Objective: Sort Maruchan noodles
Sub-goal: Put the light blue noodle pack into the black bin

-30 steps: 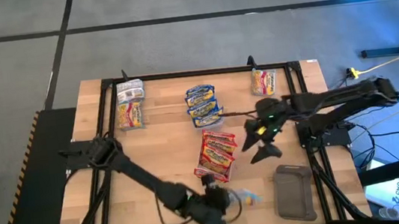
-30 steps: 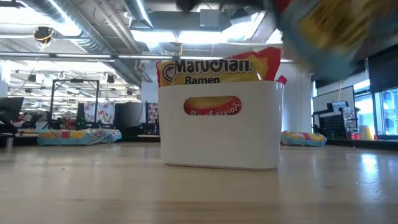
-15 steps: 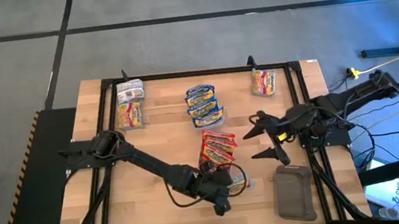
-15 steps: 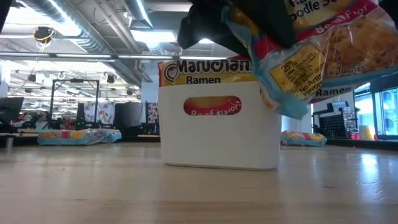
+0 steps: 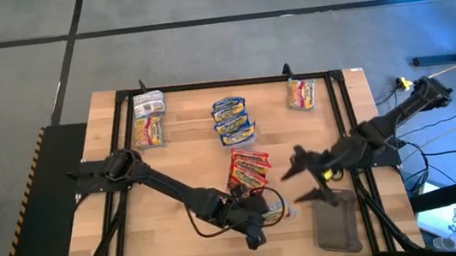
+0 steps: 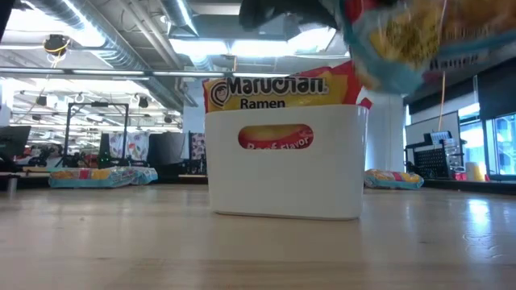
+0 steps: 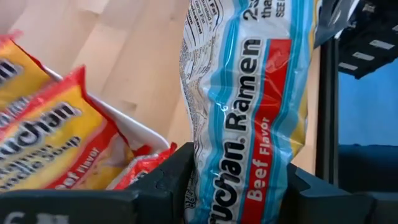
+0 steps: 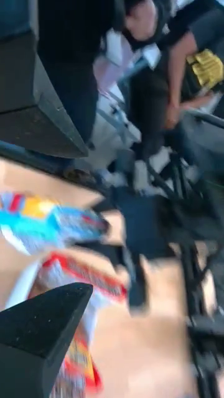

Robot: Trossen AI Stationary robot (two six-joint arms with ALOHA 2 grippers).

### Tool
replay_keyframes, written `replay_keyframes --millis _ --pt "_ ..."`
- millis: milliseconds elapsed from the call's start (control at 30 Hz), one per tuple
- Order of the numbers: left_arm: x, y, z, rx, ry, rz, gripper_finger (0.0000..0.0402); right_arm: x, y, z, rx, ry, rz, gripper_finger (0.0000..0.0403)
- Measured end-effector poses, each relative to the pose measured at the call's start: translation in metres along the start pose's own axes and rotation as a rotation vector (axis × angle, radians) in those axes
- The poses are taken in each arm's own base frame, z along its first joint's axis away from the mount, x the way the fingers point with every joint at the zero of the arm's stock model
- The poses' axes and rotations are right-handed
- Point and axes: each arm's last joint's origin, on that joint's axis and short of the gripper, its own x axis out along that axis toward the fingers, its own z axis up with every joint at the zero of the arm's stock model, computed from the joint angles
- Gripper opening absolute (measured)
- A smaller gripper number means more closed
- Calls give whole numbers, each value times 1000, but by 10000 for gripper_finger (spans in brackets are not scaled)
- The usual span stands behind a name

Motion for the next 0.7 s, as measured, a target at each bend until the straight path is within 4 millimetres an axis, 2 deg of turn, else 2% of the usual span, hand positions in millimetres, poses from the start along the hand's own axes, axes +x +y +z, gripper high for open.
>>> replay_keyframes --millis 200,433,700 --pt "-4 7 11 -6 35 10 133 27 11 -17 13 114 3 321" --pt "-2 16 19 -38 48 -6 133 49 12 -6 -51 201 -136 321" --pt "-1 17 20 -49 53 -8 133 67 9 -11 -45 306 -188 321"
